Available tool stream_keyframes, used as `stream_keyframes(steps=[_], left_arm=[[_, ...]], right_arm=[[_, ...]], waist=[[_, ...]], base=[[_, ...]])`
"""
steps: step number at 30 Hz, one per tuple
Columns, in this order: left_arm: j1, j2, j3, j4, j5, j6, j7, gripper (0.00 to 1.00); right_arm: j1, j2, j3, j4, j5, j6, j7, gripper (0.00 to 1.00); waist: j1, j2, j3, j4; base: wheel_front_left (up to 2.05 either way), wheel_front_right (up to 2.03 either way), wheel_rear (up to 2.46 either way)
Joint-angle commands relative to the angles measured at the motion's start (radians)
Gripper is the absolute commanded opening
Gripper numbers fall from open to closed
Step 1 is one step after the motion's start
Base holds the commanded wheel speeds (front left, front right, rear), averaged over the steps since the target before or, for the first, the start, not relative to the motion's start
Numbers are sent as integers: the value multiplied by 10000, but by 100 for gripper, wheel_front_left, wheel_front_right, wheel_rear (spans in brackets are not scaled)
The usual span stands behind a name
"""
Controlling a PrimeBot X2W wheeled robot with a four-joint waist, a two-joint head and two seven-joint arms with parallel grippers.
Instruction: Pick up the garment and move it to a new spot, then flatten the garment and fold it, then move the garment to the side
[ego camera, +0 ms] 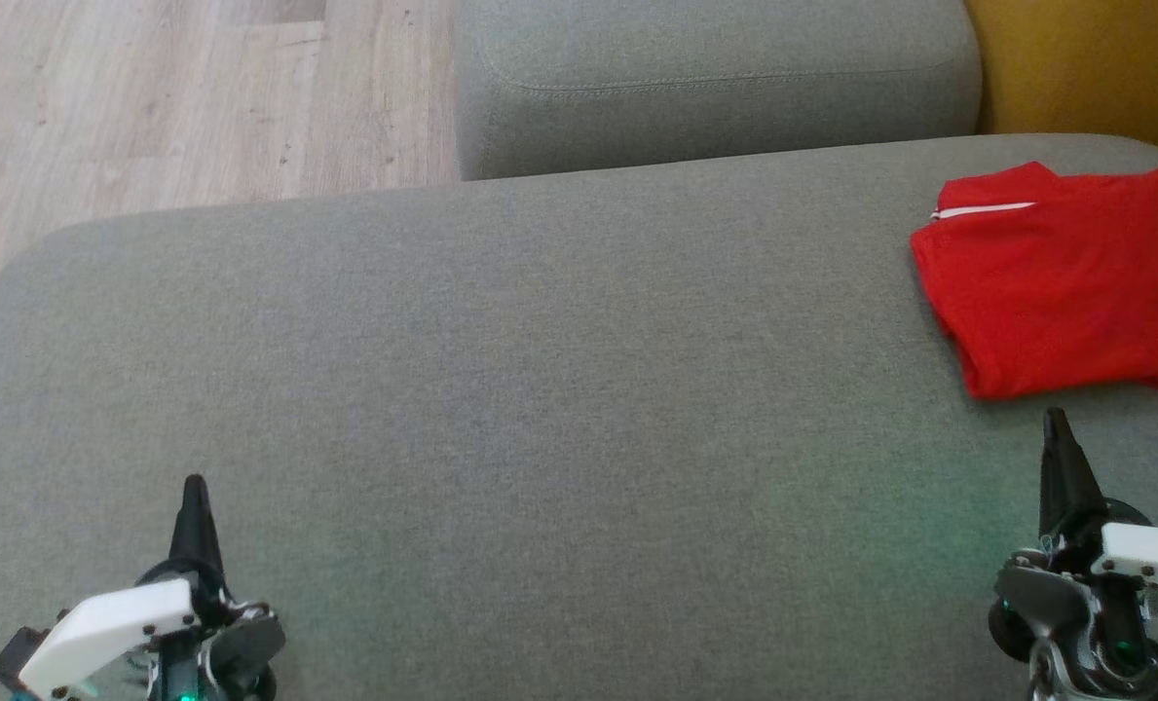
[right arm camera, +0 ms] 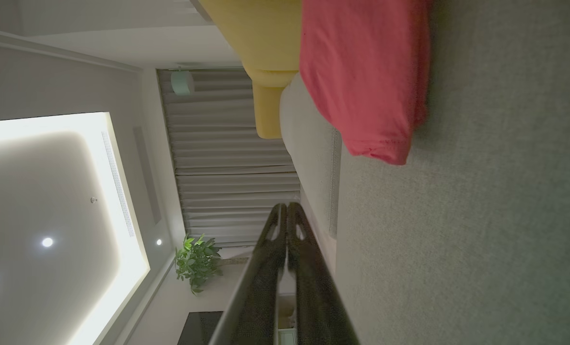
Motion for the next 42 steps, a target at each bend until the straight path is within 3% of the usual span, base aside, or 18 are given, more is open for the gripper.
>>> stream_keyframes(steps=[1, 42], left_arm=[[-505, 85, 374, -281, 64, -67, 41, 0], [-515, 4, 488, -275, 160, -67, 132, 0]], right_arm=[[-488, -12, 171, -379, -9, 79, 61, 0], [-497, 57, 74, -373, -91, 79, 139, 0]], waist=[[0, 0, 0, 0], [0, 0, 0, 0]], base=[[0, 0, 0], [0, 0, 0]])
